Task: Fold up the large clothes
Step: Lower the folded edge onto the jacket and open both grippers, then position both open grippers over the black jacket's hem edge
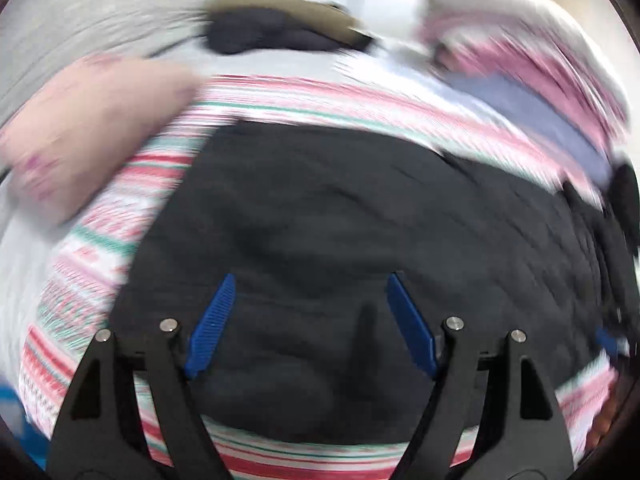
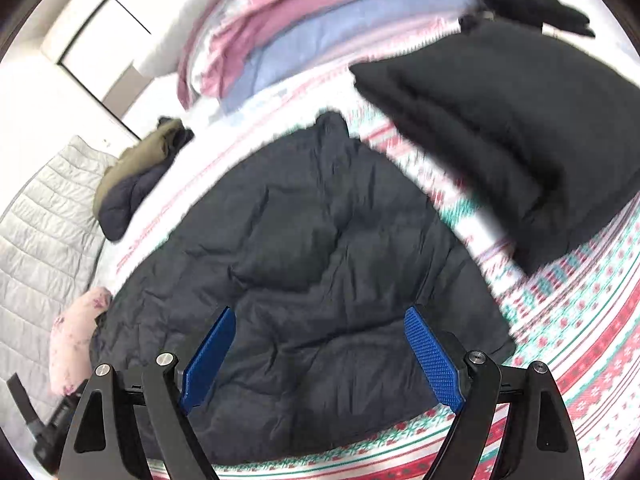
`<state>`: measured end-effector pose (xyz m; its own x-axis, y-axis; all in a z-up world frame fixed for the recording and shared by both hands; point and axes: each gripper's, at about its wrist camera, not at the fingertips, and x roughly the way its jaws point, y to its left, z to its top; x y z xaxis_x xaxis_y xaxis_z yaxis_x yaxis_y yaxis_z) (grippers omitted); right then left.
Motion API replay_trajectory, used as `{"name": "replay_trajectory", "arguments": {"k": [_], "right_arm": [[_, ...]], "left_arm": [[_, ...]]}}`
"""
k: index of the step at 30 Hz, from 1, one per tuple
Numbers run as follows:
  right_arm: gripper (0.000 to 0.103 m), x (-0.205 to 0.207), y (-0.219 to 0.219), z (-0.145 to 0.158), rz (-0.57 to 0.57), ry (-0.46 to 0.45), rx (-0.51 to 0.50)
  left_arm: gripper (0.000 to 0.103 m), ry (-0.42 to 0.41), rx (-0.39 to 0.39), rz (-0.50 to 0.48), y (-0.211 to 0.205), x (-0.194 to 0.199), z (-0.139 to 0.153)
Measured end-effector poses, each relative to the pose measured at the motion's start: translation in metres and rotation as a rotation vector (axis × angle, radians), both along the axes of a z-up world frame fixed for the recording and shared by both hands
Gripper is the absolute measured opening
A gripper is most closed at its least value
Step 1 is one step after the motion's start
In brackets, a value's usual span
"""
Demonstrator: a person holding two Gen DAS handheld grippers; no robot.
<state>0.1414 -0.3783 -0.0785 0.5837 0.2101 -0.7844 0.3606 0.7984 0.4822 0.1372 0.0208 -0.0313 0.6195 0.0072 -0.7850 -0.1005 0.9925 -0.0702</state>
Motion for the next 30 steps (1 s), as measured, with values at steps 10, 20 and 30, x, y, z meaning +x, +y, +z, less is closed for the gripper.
{"name": "replay_trajectory", "arguments": {"k": [10, 20, 30], "right_arm": [[0.088, -0.012, 0.003, 0.014, -0.034, -0.012, 0.106], [0.088, 0.000, 0.028, -0.006, 0.037, 0.057, 0.050], [0.088, 0.003, 0.021, -0.006, -0.009, 0.015, 0.097]], "left_arm": [[0.078, 0.080, 0.169, -0.140, -0.100, 0.069, -0.011], [0.079, 0.109, 0.157, -0.133, -0.104, 0.072, -0.038], [0.079, 0.082, 0.065, -0.151, -0.100, 0.080, -0.029]]}}
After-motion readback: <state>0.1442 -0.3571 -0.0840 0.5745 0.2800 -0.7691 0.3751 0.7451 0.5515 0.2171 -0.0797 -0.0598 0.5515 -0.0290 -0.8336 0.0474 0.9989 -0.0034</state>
